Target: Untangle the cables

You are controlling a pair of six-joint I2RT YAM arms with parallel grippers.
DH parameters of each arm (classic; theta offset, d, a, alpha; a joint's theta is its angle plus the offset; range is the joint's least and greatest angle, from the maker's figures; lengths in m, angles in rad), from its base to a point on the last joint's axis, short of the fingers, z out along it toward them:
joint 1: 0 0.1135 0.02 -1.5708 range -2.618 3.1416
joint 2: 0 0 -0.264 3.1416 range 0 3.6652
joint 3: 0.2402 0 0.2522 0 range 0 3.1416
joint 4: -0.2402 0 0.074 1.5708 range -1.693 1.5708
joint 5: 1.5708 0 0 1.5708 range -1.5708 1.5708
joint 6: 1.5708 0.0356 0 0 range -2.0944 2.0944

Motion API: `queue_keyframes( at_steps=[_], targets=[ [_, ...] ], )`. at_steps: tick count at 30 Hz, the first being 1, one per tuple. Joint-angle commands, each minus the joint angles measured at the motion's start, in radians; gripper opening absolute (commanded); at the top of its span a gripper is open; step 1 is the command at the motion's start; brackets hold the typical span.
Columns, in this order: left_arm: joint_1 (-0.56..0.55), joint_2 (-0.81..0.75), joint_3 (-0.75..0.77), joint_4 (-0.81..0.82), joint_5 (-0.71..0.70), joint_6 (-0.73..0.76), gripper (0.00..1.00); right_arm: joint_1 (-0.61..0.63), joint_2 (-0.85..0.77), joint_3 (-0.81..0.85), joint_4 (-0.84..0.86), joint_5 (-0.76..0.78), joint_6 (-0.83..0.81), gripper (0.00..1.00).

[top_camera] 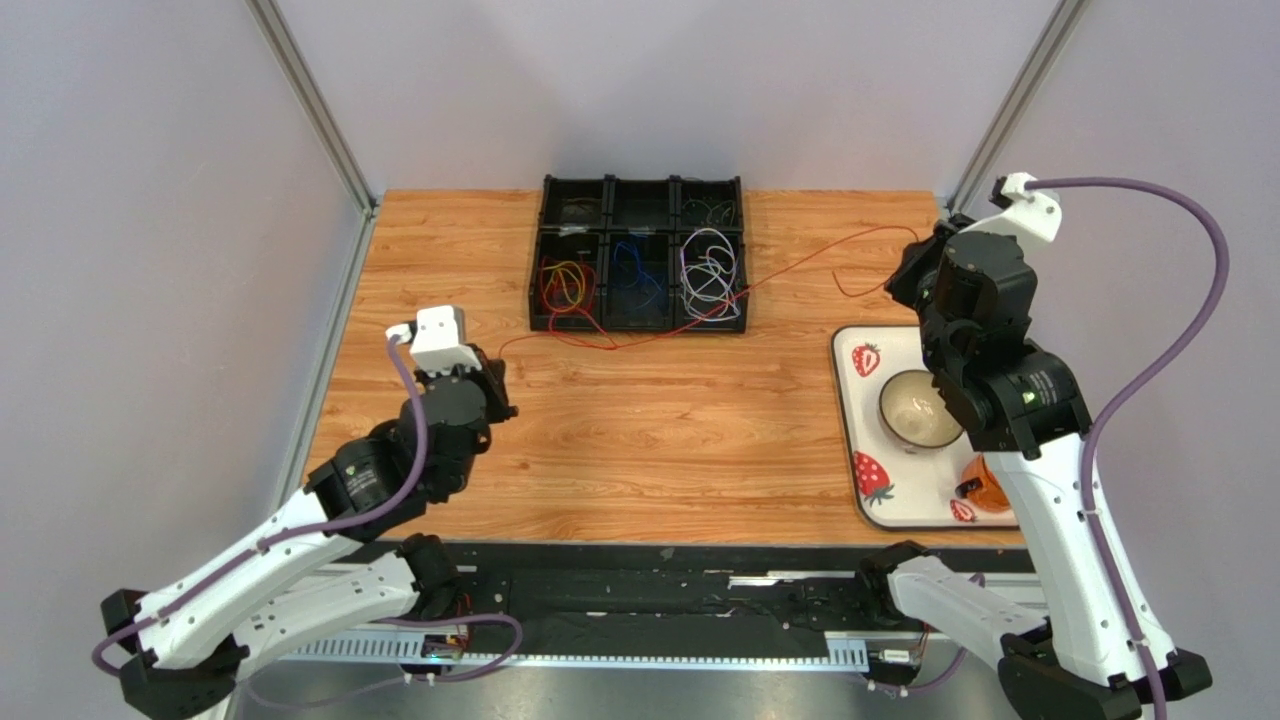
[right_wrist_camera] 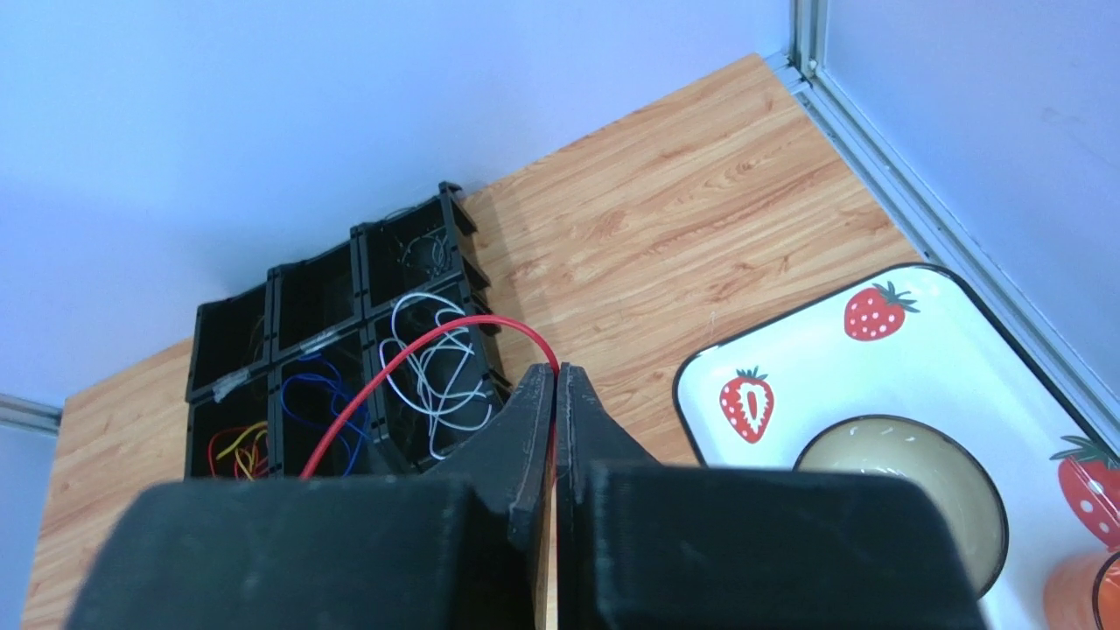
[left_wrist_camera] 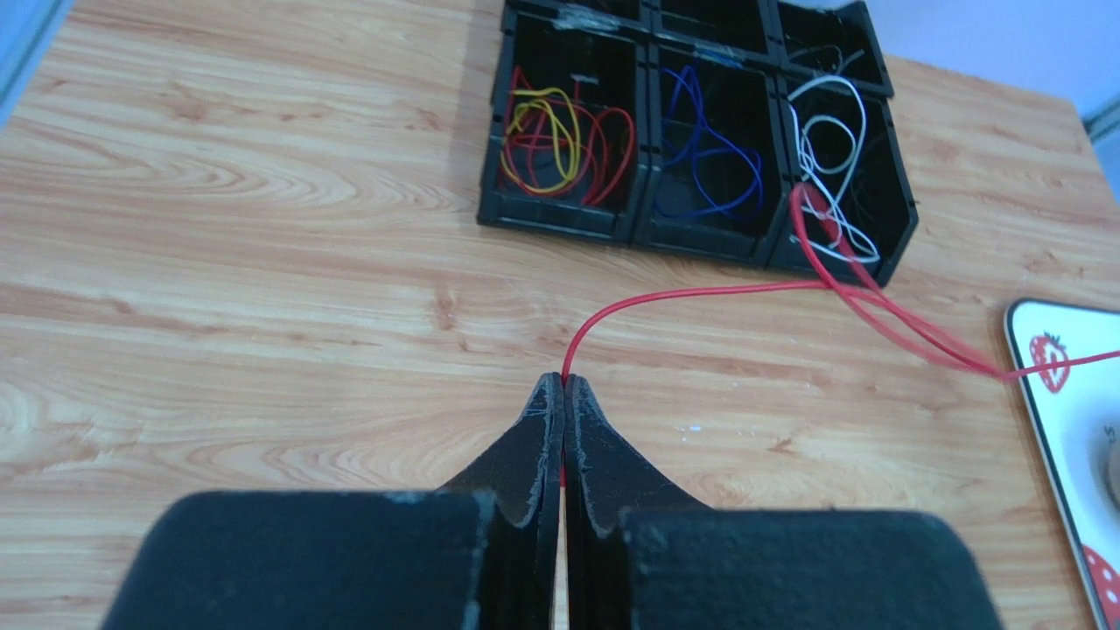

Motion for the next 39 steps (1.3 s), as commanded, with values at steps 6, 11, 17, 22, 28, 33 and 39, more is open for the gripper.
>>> queue_keyframes(
  at_steps=[6,11,17,22,28,33,39],
  targets=[
    [0.06,0.25,0.128,0.155,0.251,0.174,0.0,0.004,0.113,0.013,0.072,-0.433,0.056,0.0],
    [0.129,0.495,0.281,0.242,0.361,0.186,0.0,0.042,0.322,0.208,0.048,-0.522,0.065,0.0],
    [0.276,0.72,0.451,0.29,0.567,0.142,0.0,0.07,0.48,0.404,0.013,-0.529,0.036,0.0],
    [0.334,0.82,0.522,0.33,0.578,0.168,0.0,0.081,0.592,0.549,0.035,-0.586,0.001,0.0],
    [0.442,0.905,0.545,0.372,0.658,0.149,0.0,0.105,0.738,0.687,0.074,-0.645,-0.048,0.0],
    [0.486,0.919,0.506,0.44,0.647,0.171,0.0,0.139,0.856,0.777,0.094,-0.651,-0.074,0.0],
    [0.563,0.977,0.5,0.471,0.646,0.174,0.0,0.228,0.896,0.778,0.215,-0.603,-0.134,0.0]
  ],
)
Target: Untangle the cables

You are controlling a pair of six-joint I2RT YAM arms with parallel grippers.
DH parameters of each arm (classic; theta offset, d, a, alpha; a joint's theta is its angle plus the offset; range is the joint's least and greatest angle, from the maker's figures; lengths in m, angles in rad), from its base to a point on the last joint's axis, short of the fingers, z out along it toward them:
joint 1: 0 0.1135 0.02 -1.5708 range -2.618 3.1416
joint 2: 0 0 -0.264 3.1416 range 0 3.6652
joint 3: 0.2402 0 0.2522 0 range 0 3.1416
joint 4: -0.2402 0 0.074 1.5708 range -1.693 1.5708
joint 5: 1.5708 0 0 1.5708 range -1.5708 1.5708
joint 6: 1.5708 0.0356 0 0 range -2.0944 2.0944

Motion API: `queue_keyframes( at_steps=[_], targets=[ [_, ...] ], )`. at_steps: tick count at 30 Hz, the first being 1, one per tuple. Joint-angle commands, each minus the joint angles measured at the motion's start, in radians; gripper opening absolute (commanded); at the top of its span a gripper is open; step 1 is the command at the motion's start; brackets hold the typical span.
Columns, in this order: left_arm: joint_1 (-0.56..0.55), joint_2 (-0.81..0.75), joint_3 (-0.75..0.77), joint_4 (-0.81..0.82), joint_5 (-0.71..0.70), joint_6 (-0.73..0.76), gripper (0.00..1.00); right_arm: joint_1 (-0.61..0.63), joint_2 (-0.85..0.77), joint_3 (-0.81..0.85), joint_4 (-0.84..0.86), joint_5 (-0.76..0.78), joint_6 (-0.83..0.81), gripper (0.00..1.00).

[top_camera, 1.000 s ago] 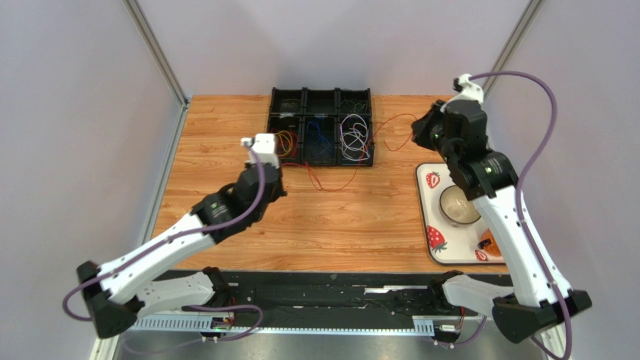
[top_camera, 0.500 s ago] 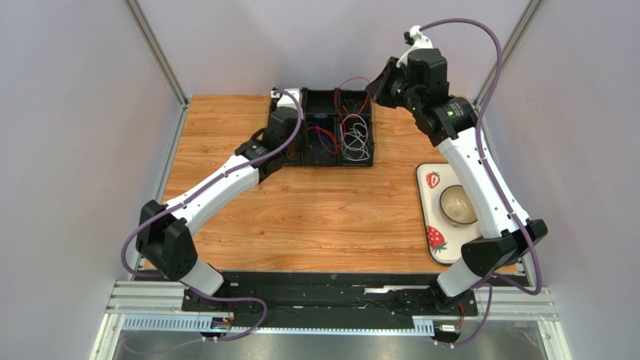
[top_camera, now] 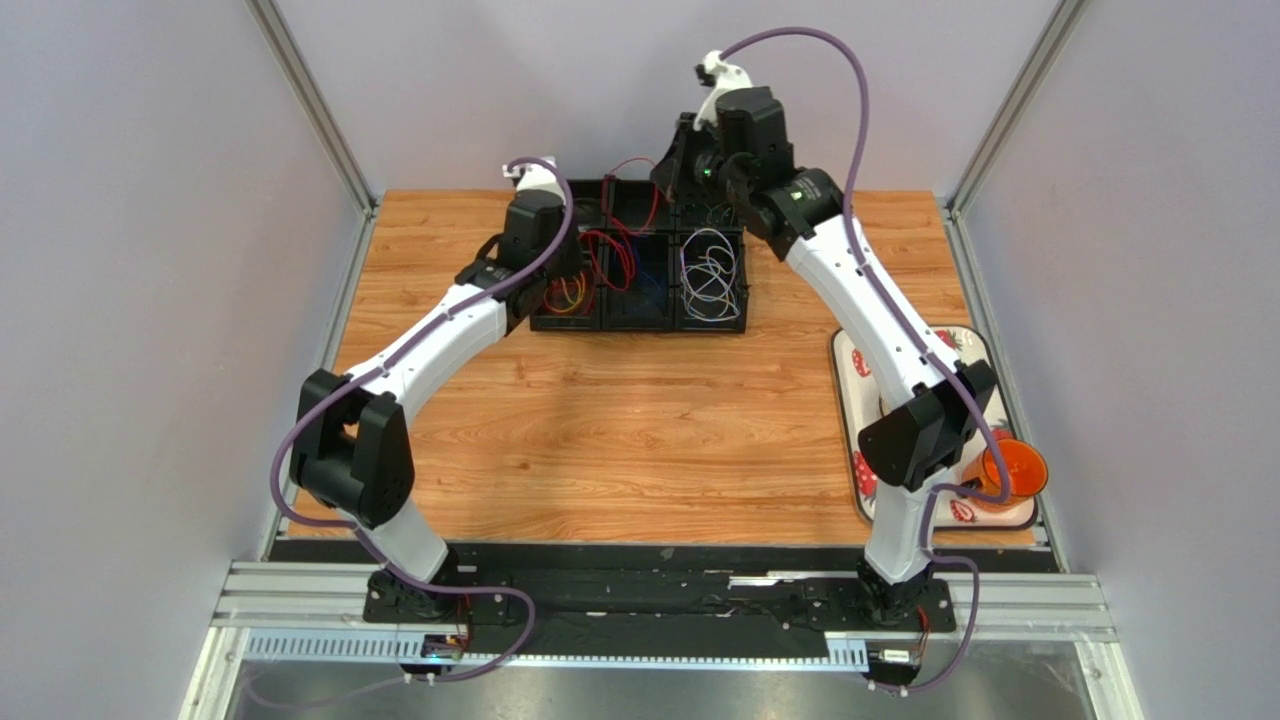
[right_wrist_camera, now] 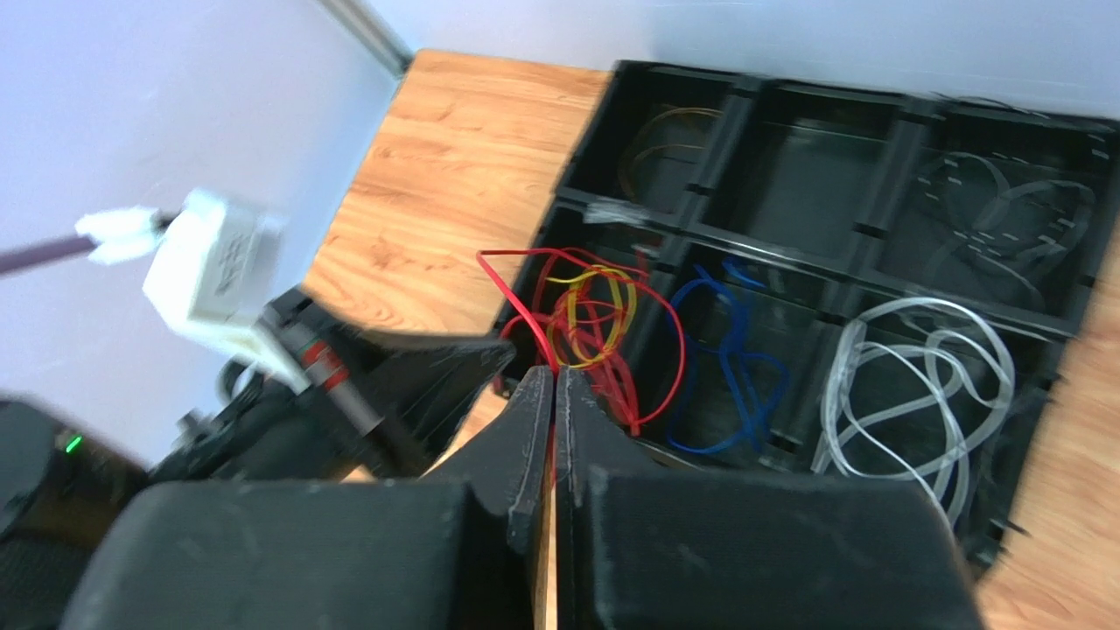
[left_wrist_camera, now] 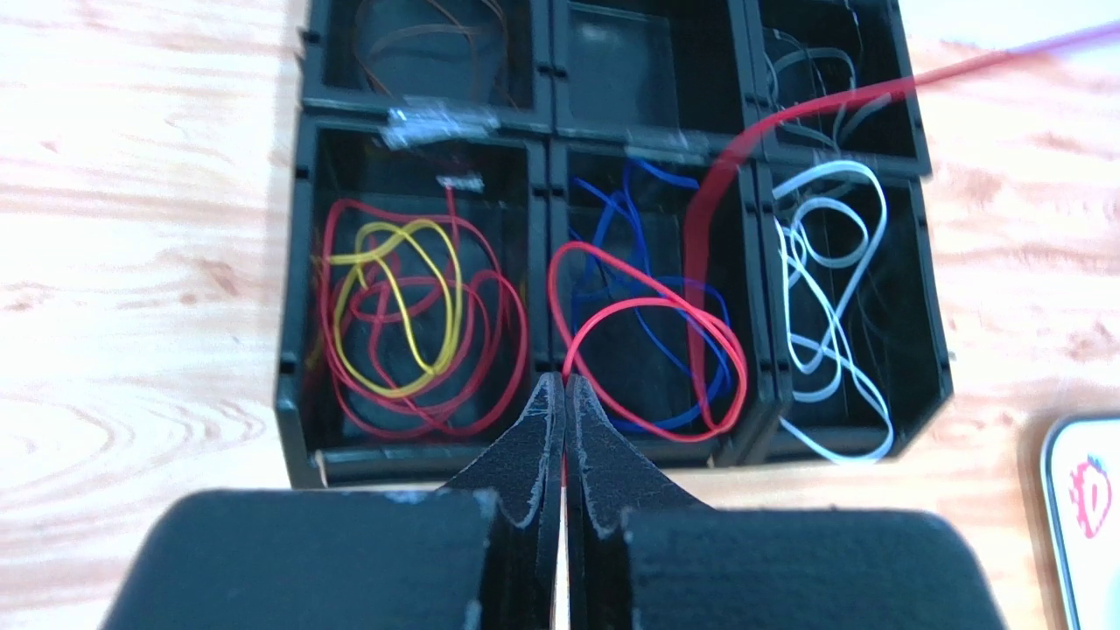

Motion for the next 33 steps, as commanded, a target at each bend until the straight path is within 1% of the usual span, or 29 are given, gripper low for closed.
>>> queue_keyframes(
  at_steps=[1,5,10,13,15,17,18,19,21,22,23,24,25,28,29,33],
  targets=[
    [0.041,0.045,0.001,0.076,0.007,0.024,0.0,0.068,0.002,0.048,0.16,0.023,-0.068,0.0],
    [0.063,0.079,0.001,0.078,-0.006,0.02,0.0,0.101,0.033,0.045,0.199,0.051,-0.079,0.0],
    [0.086,0.124,0.01,0.073,-0.038,0.029,0.0,0.127,0.086,0.063,0.24,0.049,-0.078,0.0],
    [0.107,0.151,0.015,0.078,-0.02,0.014,0.0,0.144,0.12,0.097,0.249,0.051,-0.087,0.0],
    [0.122,0.174,0.025,0.084,0.005,0.015,0.0,0.151,0.136,0.109,0.258,0.086,-0.084,0.0],
    [0.126,0.191,0.034,0.086,0.031,0.02,0.08,0.153,0.151,0.124,0.269,0.106,-0.079,0.0],
    [0.127,0.193,0.035,0.087,0.034,0.024,0.17,0.154,0.154,0.127,0.277,0.114,-0.076,0.0],
    [0.127,0.19,0.03,0.099,0.039,0.026,0.39,0.156,0.156,0.129,0.283,0.117,-0.071,0.0],
    [0.129,0.167,0.004,0.115,0.04,0.03,0.54,0.156,0.162,0.132,0.303,0.131,-0.065,0.0],
    [0.129,0.154,-0.01,0.136,0.036,0.03,0.7,0.156,0.163,0.133,0.309,0.137,-0.062,0.0],
    [0.129,0.13,-0.036,0.141,0.03,0.029,0.78,0.154,0.162,0.14,0.315,0.15,-0.062,0.0],
    [0.129,0.115,-0.05,0.139,0.024,0.027,0.82,0.156,0.165,0.141,0.333,0.158,-0.065,0.0],
    [0.129,0.101,-0.063,0.176,0.005,0.023,0.82,0.154,0.166,0.144,0.341,0.169,-0.065,0.0],
    [0.129,0.036,-0.148,0.237,-0.047,0.009,0.82,0.154,0.177,0.164,0.363,0.215,-0.065,0.0],
    [0.13,0.0,-0.203,0.257,-0.062,0.006,0.82,0.156,0.182,0.172,0.364,0.218,-0.065,0.0],
    [0.138,-0.076,-0.315,0.323,-0.139,-0.008,0.82,0.158,0.197,0.192,0.412,0.2,-0.065,0.0]
  ],
)
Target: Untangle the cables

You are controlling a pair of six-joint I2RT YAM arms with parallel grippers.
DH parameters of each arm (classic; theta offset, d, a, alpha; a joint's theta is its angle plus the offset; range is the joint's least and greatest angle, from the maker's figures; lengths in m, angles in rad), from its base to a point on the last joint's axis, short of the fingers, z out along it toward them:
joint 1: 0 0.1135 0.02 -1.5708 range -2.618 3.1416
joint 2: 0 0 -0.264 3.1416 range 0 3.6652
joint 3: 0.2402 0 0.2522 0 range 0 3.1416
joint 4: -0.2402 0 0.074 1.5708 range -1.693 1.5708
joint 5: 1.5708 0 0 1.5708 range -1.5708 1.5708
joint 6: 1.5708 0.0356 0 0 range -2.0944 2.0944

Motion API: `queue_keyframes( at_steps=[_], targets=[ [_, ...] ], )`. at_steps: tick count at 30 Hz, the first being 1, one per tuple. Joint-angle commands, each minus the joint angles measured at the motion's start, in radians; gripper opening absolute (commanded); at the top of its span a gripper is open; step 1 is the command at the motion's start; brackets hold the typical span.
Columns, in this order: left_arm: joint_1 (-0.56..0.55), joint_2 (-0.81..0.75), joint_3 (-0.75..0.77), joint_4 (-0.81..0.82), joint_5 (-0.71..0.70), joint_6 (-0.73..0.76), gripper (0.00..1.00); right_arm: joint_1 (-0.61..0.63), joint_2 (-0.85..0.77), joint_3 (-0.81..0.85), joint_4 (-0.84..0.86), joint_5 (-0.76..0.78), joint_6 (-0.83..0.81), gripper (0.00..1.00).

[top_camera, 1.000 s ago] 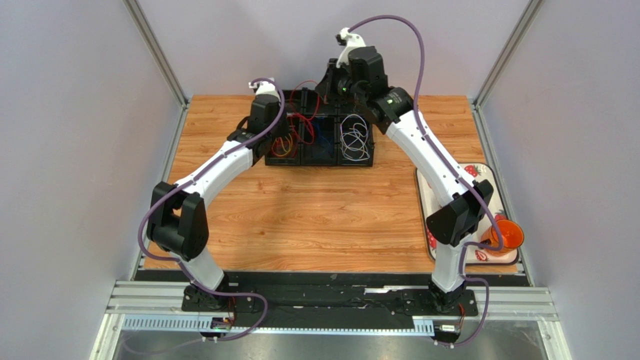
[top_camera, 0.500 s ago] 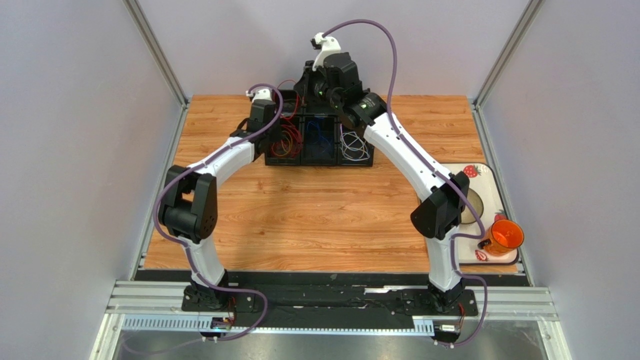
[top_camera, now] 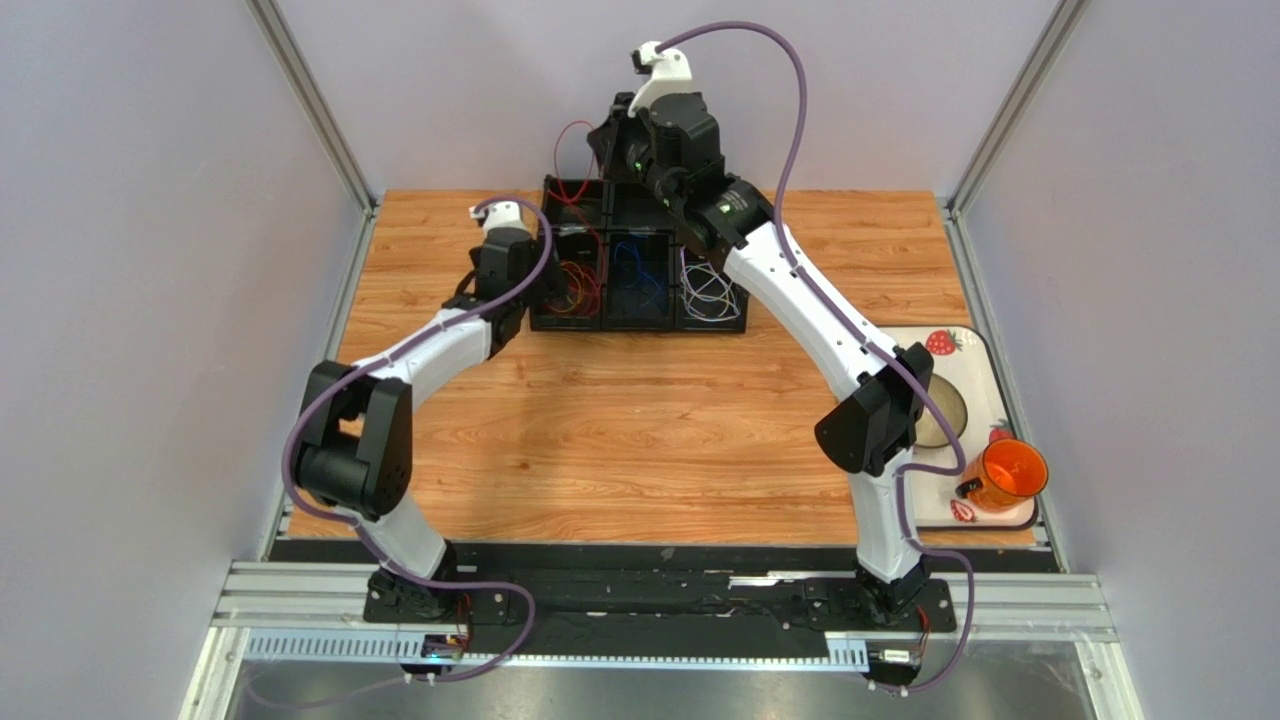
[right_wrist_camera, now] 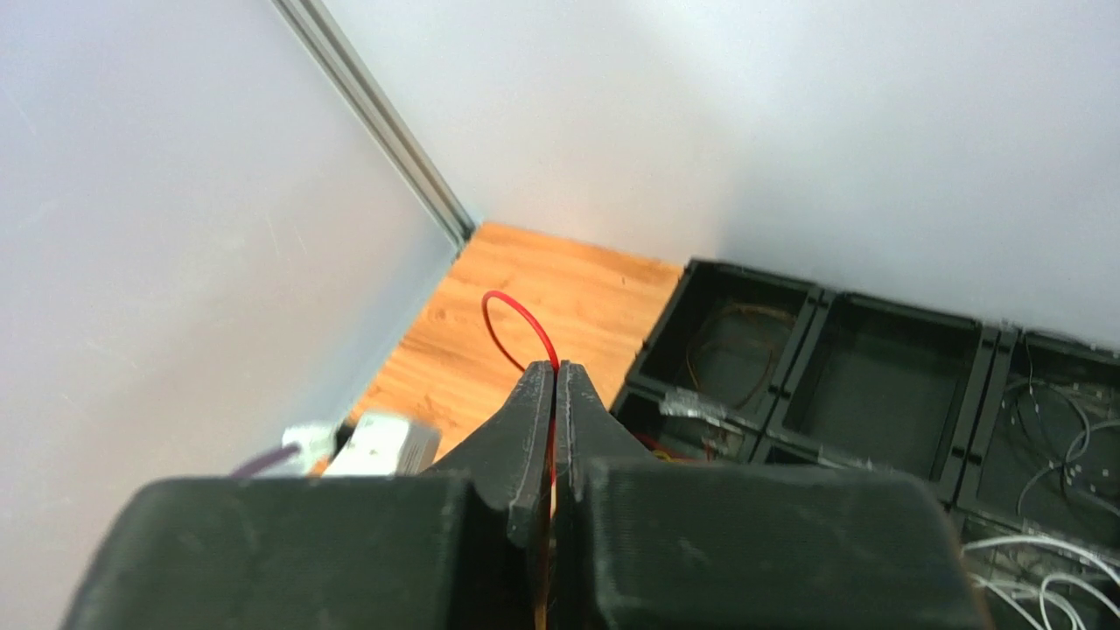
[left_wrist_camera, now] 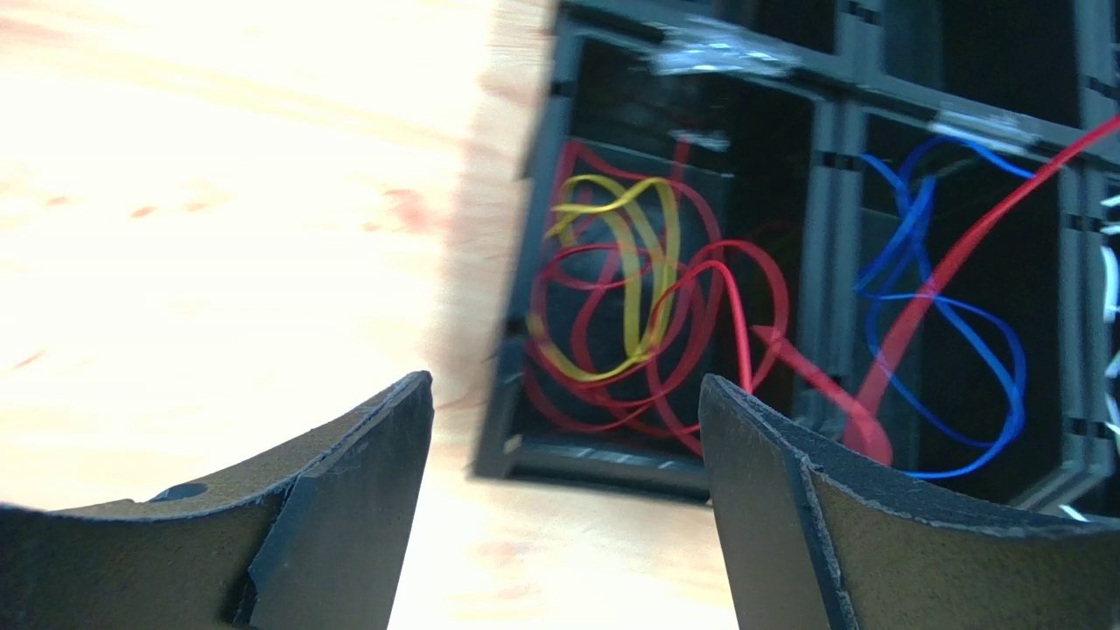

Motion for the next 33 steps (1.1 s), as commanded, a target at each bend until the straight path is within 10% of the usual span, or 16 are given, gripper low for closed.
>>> queue_keyframes(
  at_steps=[1,19,33],
  targets=[
    [0.012,-0.116,-0.093,0.13,-0.13,-0.027,0.82,0.005,0.026,0.063,0.115,0.023,0.001,0.0],
    [0.07,-0.258,-0.374,0.329,-0.219,-0.136,0.8,0.01,0.154,0.172,0.311,0.149,-0.111,0.0],
    [0.072,-0.21,-0.361,0.349,-0.185,-0.138,0.77,0.008,0.307,0.178,0.788,0.439,-0.237,0.0]
  ],
)
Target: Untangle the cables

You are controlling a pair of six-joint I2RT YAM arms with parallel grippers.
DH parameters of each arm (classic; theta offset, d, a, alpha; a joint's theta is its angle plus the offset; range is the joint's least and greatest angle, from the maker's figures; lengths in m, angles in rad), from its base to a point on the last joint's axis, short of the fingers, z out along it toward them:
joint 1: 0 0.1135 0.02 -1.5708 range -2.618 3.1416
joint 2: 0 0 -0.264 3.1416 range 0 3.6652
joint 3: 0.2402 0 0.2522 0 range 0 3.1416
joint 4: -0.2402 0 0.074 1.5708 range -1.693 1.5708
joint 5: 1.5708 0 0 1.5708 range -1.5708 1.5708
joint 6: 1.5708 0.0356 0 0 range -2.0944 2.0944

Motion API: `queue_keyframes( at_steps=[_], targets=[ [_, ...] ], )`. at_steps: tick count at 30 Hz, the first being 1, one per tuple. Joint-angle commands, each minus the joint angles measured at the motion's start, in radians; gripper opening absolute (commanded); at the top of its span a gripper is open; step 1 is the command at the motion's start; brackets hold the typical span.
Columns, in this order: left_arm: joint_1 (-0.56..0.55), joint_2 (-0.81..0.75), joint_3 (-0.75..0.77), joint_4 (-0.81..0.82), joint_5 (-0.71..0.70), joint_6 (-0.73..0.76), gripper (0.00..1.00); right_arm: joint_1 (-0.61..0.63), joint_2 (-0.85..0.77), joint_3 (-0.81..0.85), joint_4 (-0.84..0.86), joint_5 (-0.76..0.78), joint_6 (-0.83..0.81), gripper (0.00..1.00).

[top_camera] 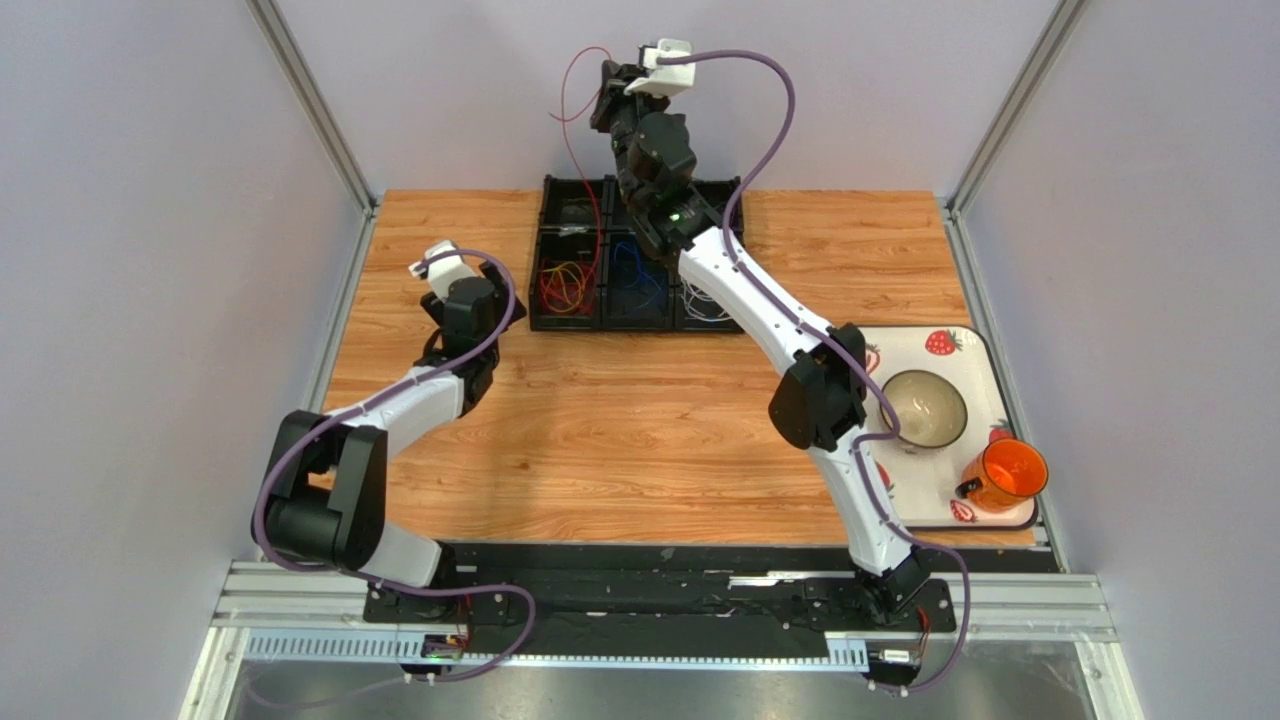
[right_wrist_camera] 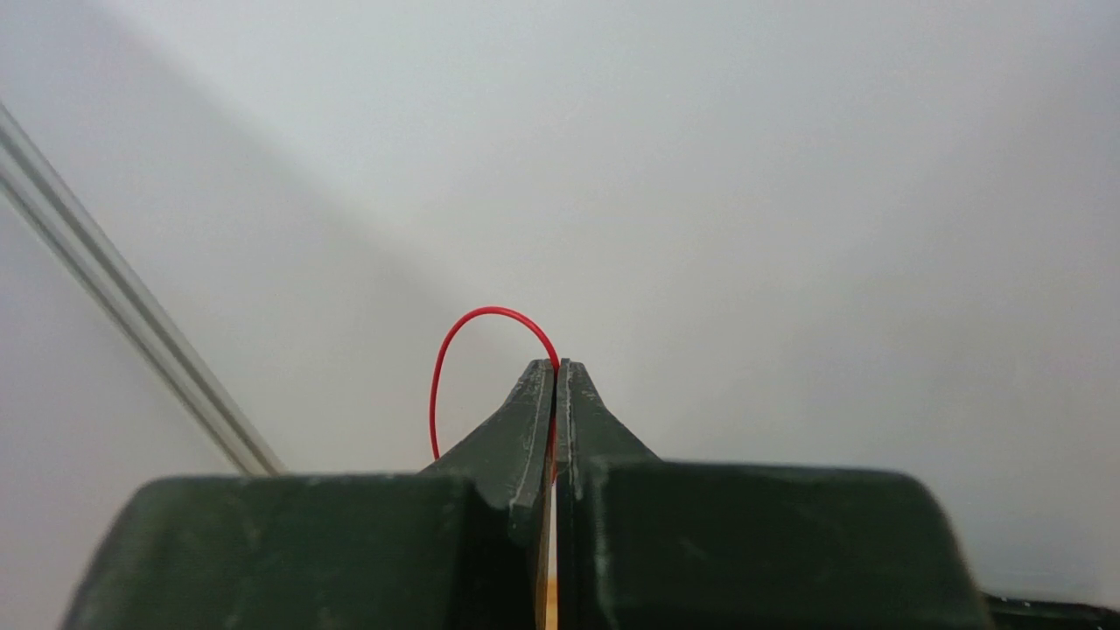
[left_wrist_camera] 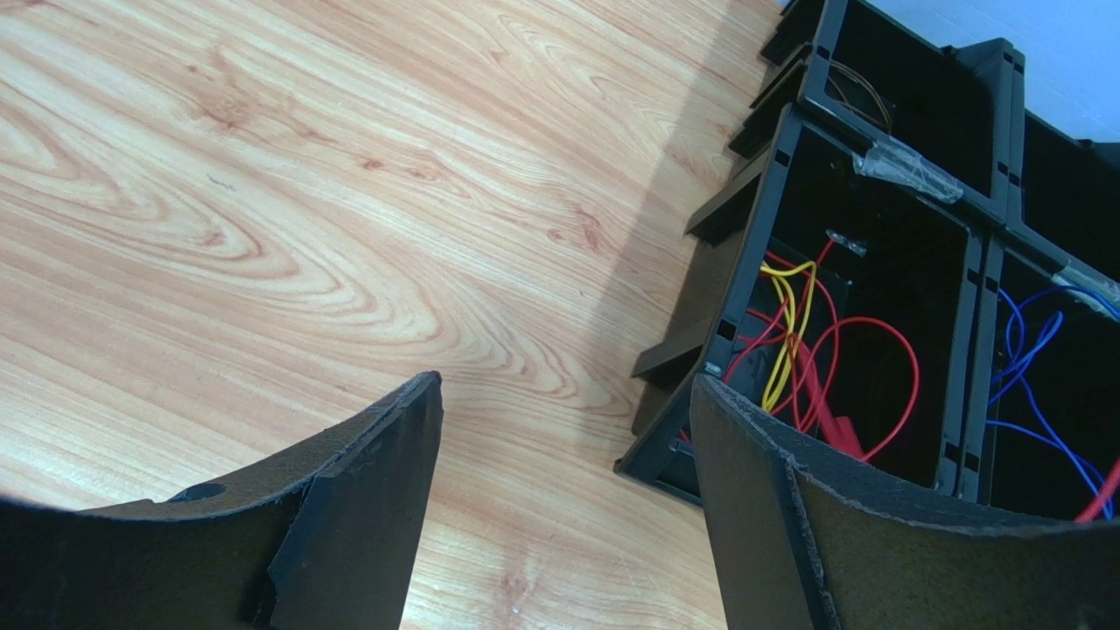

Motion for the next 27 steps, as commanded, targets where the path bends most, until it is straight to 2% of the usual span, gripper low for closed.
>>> queue_keyframes(
  at_steps=[1,4,6,10,16,18,27],
  targets=[
    [0.004,0.009,0.016,0.053,0.014,-0.014,0.77,0.011,0.064,0.025,0.23,0.104,-0.09,0.0],
    [0.004,0.017,0.023,0.049,0.02,-0.009,0.77,0.031,0.13,0.046,0.23,0.068,-0.109,0.0],
    [0.004,0.02,0.028,0.044,0.022,-0.007,0.77,0.038,0.129,-0.027,0.196,0.028,-0.066,0.0],
    [0.004,0.032,0.037,0.037,0.025,-0.006,0.76,0.055,0.08,-0.225,0.239,-0.04,-0.016,0.0],
    [0.004,0.04,0.045,0.032,0.033,-0.006,0.75,0.069,0.06,-0.291,0.225,-0.089,0.01,0.0],
    [0.004,0.042,0.046,0.032,0.033,-0.004,0.75,0.071,0.058,-0.299,0.211,-0.089,0.014,0.0],
    [0.004,0.052,0.055,0.024,0.039,-0.004,0.75,0.071,-0.046,-0.516,0.245,-0.02,0.04,0.0]
  ],
)
